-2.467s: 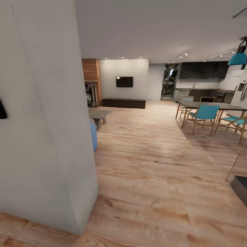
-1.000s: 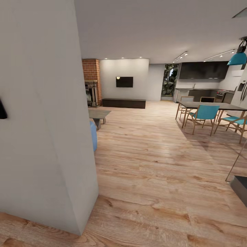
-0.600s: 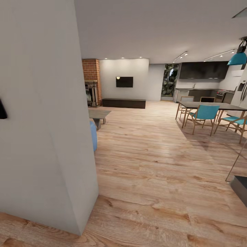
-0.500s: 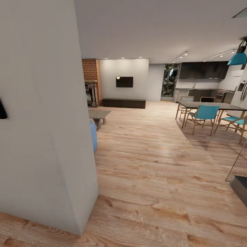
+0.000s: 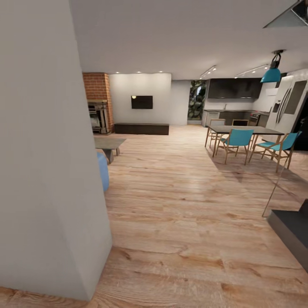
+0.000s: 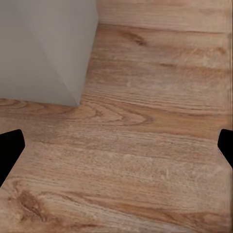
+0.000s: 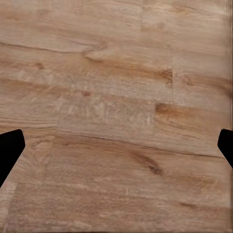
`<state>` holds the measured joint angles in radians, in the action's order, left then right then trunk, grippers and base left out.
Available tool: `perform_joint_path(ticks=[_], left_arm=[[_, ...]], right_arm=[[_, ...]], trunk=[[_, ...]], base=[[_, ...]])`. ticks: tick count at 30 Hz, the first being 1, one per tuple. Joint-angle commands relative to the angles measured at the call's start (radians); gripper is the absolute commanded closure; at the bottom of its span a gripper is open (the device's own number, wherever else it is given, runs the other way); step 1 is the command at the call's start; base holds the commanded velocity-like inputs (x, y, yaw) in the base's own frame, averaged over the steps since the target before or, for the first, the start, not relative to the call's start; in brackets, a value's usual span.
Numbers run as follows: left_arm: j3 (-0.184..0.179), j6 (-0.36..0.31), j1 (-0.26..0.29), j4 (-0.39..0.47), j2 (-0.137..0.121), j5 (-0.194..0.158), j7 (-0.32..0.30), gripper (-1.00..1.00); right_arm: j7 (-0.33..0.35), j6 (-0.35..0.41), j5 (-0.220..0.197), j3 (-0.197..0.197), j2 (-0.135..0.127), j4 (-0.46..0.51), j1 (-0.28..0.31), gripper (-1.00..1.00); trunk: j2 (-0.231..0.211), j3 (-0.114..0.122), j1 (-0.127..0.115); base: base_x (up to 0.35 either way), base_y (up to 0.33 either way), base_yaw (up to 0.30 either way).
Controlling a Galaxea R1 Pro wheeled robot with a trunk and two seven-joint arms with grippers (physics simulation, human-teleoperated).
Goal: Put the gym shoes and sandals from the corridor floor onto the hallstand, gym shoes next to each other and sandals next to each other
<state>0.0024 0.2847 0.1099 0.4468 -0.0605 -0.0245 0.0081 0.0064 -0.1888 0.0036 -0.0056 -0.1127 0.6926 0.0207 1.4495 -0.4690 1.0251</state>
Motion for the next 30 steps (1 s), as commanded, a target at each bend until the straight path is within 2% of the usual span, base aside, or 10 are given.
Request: perform_joint_path(ticks=[1,4,16,30], left_arm=[[0.0,0.005,0.0,0.0,0.0,-0.003,0.001,-1.0],[0.005,0.016,0.0,-0.011,0.0,-0.003,0.0,-1.0],[0.004,0.016,-0.005,-0.042,0.0,-0.002,-0.014,-1.0],[0.004,0.02,-0.013,-0.066,-0.002,-0.003,-0.016,-1.0]], right_arm=[[0.001,-0.003,0.0,-0.001,0.001,-0.002,0.001,-1.0],[0.004,-0.002,-0.005,-0.001,0.003,-0.038,0.001,-1.0],[0.004,-0.003,-0.019,-0.001,0.004,-0.08,0.001,-1.0],[0.004,-0.003,-0.019,-0.001,0.004,-0.089,0.001,-1.0]], trunk=[[0.001,-0.001,0.0],[0.001,-0.001,0.0],[0.001,-0.001,0.0],[0.001,-0.001,0.0]], base=[[0.0,0.0,-0.266],[0.0,0.0,-0.267],[0.0,0.0,-0.268],[0.0,0.0,-0.268]])
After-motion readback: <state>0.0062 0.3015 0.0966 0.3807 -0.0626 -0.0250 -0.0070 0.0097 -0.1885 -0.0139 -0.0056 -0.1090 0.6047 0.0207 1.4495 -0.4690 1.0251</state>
